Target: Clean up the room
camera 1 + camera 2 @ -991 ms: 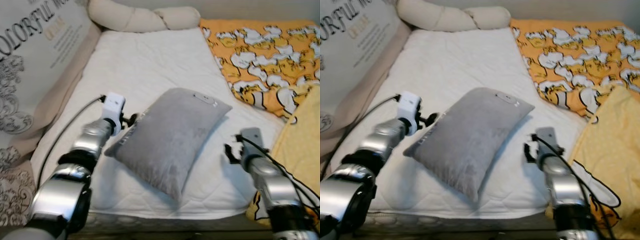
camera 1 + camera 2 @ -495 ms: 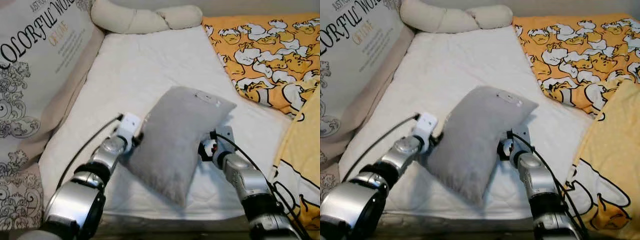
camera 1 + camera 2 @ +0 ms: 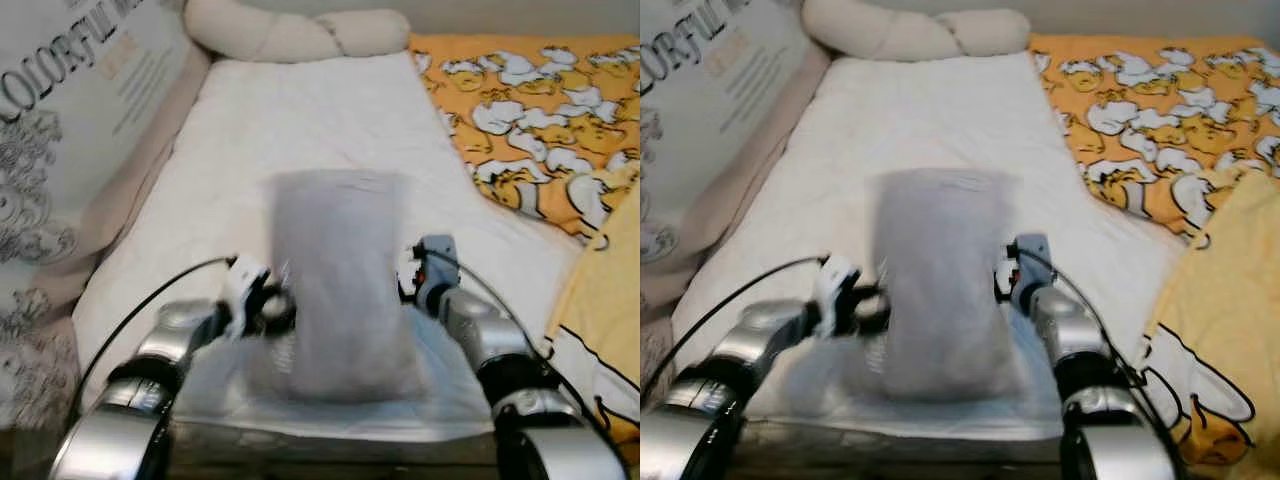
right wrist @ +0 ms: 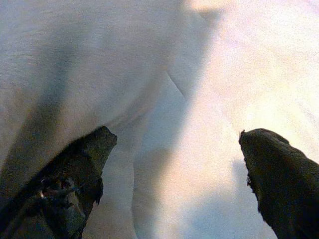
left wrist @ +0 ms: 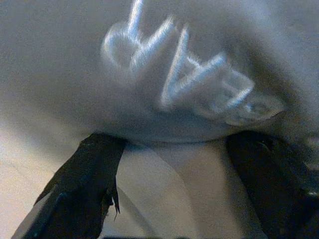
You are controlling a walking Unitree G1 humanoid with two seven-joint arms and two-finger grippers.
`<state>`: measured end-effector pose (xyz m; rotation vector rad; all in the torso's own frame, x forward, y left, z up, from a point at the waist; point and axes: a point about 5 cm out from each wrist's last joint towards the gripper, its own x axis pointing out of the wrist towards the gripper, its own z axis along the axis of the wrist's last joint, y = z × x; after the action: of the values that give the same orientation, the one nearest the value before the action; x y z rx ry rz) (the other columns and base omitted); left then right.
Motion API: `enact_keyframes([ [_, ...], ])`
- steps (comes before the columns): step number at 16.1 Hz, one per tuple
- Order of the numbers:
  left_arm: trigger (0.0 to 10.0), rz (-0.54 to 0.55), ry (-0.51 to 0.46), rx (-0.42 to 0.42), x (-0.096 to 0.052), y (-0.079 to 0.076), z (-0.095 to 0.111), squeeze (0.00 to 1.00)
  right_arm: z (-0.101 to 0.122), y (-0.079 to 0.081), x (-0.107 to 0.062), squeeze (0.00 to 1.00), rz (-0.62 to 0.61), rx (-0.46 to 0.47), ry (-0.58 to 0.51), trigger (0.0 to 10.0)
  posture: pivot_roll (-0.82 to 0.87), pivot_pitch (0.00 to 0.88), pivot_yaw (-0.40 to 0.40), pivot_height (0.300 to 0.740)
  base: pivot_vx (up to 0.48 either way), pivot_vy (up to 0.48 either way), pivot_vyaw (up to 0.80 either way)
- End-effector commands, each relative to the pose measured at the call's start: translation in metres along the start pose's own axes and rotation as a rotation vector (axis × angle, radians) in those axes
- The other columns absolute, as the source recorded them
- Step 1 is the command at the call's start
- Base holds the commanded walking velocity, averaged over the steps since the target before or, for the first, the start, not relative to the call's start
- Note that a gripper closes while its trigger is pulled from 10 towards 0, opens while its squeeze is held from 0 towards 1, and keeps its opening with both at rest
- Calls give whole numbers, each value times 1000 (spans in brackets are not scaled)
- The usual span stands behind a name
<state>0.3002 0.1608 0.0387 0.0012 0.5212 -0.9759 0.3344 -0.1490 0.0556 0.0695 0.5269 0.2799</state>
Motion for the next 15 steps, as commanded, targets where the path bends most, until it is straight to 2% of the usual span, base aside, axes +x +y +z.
enact_keyframes([
  [1, 10000, -78, -43, 26, 5, -8, 12, 0, 11, 8, 1, 0, 56, 7, -44, 10000, -29, 0, -2, 740, 0, 0, 0],
  [2, 10000, -106, -103, 34, 2, -14, 19, 0, 11, -1, -2, 0, 43, 6, -34, 10000, -21, 0, -10, 740, 0, 0, 0],
  [4, 10000, -106, -75, 68, -1, -17, 13, 0, 2, -8, -9, 0, 29, 10, -2, 10000, -18, 0, -14, 740, 0, 0, 0],
  [6, 10000, -58, -42, 74, -11, -15, 4, 0, -13, -14, -19, 0, 23, 19, 29, 10000, -32, 0, 1, 740, 0, 0, 0],
  [7, 10000, -27, -35, 71, -18, -13, 3, 0, -15, -18, -24, 47, 14, 33, 22, 10000, -43, 0, 11, 740, 0, 0, 0],
  [8, 10000, -3, -25, 50, -28, -11, 0, 0, -14, -23, -29, 1000, -5, 56, 0, 10000, -52, 0, 23, 740, 0, 0, 0],
  [9, 10000, 17, -23, -14, -43, -6, -7, 706, -10, -33, -34, 1000, -28, 103, -38, 10000, -55, 0, 26, 740, 0, 0, 0],
  [10, 10000, 36, -51, -75, -56, -1, -14, 1000, -6, -43, -38, 1000, -69, 140, -76, 10000, -56, 0, 29, 740, 0, 0, 0],
  [11, 10000, 51, -75, -99, -63, 2, -15, 1000, -4, -48, -40, 1000, -84, 162, -92, 10000, -54, 0, 28, 740, 0, 0, 0],
  [12, 10000, 165, -160, -180, -75, 17, -14, 1000, 1, -55, -41, 1000, -78, 218, -125, 10000, -40, 0, 19, 740, 0, 0, 0],
  [13, 10000, 241, -233, -247, -77, 26, -10, 1000, 2, -55, -39, 1000, -51, 261, -135, 10000, -35, 0, 15, 740, 0, 0, 0],
  [14, 10000, 263, -263, -280, -77, 28, -8, 1000, 2, -55, -38, 1000, -40, 282, -138, 10000, -30, 0, 13, 740, 0, 0, 0],
  [15, 10000, 354, -418, -469, -74, 38, -5, 1000, 0, -50, -32, 1000, 49, 392, -155, 10000, -25, 0, 11, 740, 0, 0, 0],
])
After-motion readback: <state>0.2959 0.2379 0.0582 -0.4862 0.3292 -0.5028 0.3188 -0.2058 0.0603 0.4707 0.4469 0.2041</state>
